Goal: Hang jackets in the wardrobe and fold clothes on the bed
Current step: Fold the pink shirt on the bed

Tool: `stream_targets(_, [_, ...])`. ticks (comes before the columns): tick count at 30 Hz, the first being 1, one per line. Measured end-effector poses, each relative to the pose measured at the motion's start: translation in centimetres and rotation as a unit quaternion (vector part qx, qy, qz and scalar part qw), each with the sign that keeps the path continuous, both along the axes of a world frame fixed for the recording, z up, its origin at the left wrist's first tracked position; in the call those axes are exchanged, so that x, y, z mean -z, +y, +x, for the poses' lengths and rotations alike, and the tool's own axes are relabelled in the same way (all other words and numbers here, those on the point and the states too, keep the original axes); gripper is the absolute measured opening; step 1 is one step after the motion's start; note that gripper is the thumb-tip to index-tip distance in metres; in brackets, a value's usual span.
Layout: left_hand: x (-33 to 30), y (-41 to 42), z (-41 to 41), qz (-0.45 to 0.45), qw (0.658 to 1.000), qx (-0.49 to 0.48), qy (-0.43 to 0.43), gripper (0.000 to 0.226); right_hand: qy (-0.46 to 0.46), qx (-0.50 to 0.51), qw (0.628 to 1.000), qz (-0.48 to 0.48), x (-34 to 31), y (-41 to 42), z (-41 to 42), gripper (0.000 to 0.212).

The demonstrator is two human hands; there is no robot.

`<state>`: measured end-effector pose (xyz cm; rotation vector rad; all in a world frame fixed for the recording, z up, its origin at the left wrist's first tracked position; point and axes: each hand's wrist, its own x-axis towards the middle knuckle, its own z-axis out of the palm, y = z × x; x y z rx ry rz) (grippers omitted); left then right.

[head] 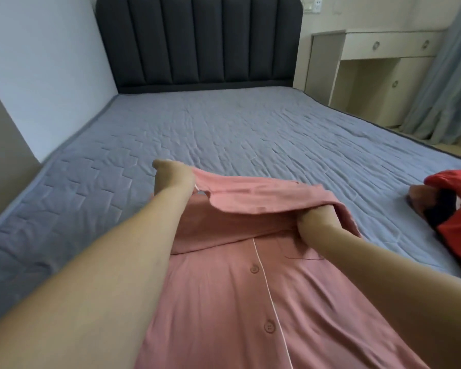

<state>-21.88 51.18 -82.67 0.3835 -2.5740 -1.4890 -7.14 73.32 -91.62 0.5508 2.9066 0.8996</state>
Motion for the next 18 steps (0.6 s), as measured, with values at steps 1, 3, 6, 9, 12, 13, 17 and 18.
stream_targets(1, [1.5,-0.6,-0.3,-0.024,1.0,-0.009,-0.018,0.036,0.004,-0.041,0.999,0.007,-0.1,0.2,0.1,0.056])
stream_targets(3, [4.2,-1.5,-0.4,-0.06,0.998,-0.009,-0.033,0.033,-0.008,-0.166,0.986,-0.003,0.7,1.0,-0.4,0.053])
stream_targets(6, [4.3,-1.2,-0.7,-0.094,0.995,0.015,-0.022,0.032,-0.113,-0.157,0.98,0.054,0.6,0.2,-0.3,0.049])
stream_targets(9, [3.5,-1.2,-1.5,-0.102,0.995,0.02,-0.008,0.034,-0.155,-0.074,0.975,0.138,-0.3,-0.3,-0.2,0.052])
stream_targets(12, [3.4,-1.9,-1.9,-0.116,0.993,0.017,-0.004,0.035,-0.16,-0.069,0.981,0.085,-1.2,-0.6,-1.1,0.051])
stream_targets(13, [3.7,-2.3,-1.8,-0.121,0.992,0.015,-0.008,0.034,-0.137,-0.067,0.988,0.014,-1.2,-0.6,-1.0,0.046])
stream_targets(17, [6.5,-3.8,-1.4,-0.135,0.99,0.018,-0.036,0.031,-0.15,-0.021,0.986,-0.063,-1.8,-1.1,-0.9,0.037])
stream_targets(18, [7.2,-4.1,-1.3,-0.141,0.989,0.022,-0.043,0.031,-0.14,0.018,0.986,-0.084,-1.7,-1.1,-0.9,0.041])
